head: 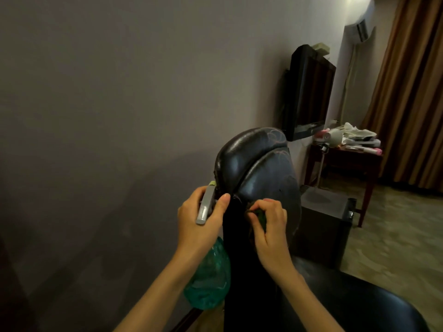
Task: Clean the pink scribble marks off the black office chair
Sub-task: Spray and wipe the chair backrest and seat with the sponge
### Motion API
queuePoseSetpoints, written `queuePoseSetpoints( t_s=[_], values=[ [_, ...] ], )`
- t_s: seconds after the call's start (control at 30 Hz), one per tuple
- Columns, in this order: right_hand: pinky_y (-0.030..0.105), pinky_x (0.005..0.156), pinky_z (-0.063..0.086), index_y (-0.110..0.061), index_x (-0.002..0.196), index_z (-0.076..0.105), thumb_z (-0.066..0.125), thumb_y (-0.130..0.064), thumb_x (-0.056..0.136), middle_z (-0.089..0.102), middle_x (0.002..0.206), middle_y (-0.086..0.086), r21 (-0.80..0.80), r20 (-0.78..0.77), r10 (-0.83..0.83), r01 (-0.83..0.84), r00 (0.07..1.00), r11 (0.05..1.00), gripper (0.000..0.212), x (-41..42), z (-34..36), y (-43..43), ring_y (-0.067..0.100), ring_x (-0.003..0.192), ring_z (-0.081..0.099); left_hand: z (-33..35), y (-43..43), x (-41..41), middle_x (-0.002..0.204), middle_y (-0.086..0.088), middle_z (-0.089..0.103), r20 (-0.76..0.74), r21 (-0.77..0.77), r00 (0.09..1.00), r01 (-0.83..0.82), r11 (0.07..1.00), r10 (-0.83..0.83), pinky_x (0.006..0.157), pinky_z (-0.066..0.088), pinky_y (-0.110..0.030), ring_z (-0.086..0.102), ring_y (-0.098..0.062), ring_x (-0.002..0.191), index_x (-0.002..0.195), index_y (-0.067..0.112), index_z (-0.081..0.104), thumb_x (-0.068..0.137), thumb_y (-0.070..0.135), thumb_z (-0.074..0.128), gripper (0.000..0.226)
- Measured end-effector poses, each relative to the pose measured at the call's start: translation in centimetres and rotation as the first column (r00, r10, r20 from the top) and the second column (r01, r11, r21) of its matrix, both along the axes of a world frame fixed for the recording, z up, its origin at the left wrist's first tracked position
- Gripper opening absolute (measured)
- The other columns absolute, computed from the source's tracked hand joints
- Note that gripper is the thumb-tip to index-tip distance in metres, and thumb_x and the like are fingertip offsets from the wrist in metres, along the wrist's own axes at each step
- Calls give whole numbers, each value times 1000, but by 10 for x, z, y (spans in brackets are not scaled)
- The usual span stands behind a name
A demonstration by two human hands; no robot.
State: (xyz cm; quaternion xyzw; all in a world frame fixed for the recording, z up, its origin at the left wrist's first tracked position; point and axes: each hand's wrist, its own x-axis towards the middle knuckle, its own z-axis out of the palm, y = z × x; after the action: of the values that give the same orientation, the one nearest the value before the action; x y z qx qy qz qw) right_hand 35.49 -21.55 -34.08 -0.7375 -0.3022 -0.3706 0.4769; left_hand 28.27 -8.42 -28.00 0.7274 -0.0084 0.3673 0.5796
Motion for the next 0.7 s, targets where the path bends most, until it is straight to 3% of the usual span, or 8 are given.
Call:
queuePoseSetpoints(
  t_s=[0.13,0.2,0.33,0.47,0.57,0.7],
  values=[
    [15,83,30,-28,100,47,43,-28,89,46,98,-4,59,48,-35,32,998,998,12,34,1,1,8,91,40,0,-2,2,76,3,66,4,-5,1000,8,1000,-8,58,49,-19,63,-8,70,92,23,65,86,23,67,6],
    [25,82,32,-17,101,52,44,-25,90,45,97,-5,98,12,-75,73,997,993,16,63,2,-2,6,89,38,-2,-3,3,74,1,65,7,-6,1000,9,1000,-8,58,50,-22,62,-11,69,92,22,65,86,24,66,6],
    [29,87,28,-10,109,53,48,-14,97,45,109,9,98,-283,-164,199,945,975,14,134,0,-14,29,103,42,-4,-6,3,76,3,65,13,-24,1000,22,999,-22,57,51,-26,61,-15,67,89,27,64,86,24,64,4],
    [41,95,29,-15,115,50,43,-19,99,42,119,15,52,-436,-189,234,880,971,18,162,3,-23,36,112,40,0,-5,6,77,4,65,5,-37,1000,14,999,-14,59,52,-30,61,-16,68,88,31,63,85,25,65,7],
    [36,93,29,-15,113,49,44,-21,99,42,111,11,40,-452,-178,219,874,975,16,151,11,-30,36,109,43,1,-5,4,77,5,66,4,-21,1000,10,1000,-10,60,52,-28,62,-14,68,88,30,63,86,23,65,7],
    [35,95,39,-27,100,48,44,-19,98,46,104,2,242,-326,-8,91,945,966,9,85,8,-34,23,105,45,0,-3,-2,74,0,65,10,4,1000,0,1000,0,61,52,-30,62,-13,68,88,27,64,86,23,66,5]
  ],
)
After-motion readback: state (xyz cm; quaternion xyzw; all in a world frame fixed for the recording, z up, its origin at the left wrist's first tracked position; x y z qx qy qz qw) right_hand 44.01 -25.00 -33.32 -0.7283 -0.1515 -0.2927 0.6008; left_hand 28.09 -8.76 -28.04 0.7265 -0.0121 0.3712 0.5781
